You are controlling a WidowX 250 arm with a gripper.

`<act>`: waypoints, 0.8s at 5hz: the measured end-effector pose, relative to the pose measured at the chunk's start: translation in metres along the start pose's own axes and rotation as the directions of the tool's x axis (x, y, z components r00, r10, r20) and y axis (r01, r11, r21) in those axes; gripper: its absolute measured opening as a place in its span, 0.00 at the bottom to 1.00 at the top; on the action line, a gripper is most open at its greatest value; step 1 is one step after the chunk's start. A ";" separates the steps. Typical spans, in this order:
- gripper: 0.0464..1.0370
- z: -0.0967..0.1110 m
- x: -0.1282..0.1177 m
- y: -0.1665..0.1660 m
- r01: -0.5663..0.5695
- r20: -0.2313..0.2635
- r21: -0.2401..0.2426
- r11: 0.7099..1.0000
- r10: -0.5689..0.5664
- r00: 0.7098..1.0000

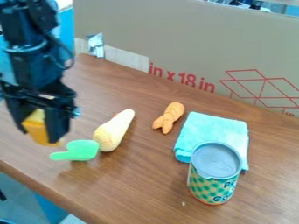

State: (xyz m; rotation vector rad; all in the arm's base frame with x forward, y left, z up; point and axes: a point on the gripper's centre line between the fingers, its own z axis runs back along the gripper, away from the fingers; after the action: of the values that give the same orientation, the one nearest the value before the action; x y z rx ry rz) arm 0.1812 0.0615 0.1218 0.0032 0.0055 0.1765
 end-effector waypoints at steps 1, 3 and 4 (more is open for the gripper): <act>0.69 -0.019 0.008 0.046 -0.086 -0.054 -0.008 0.996 0.085 0.995; 0.69 -0.047 0.038 0.135 -0.161 -0.163 0.031 0.987 0.164 0.973; 0.69 -0.048 0.049 0.144 -0.138 -0.201 0.067 0.988 0.149 0.968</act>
State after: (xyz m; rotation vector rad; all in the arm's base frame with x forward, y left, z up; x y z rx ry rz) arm 0.2041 0.2121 0.0736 0.0379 0.2171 0.3207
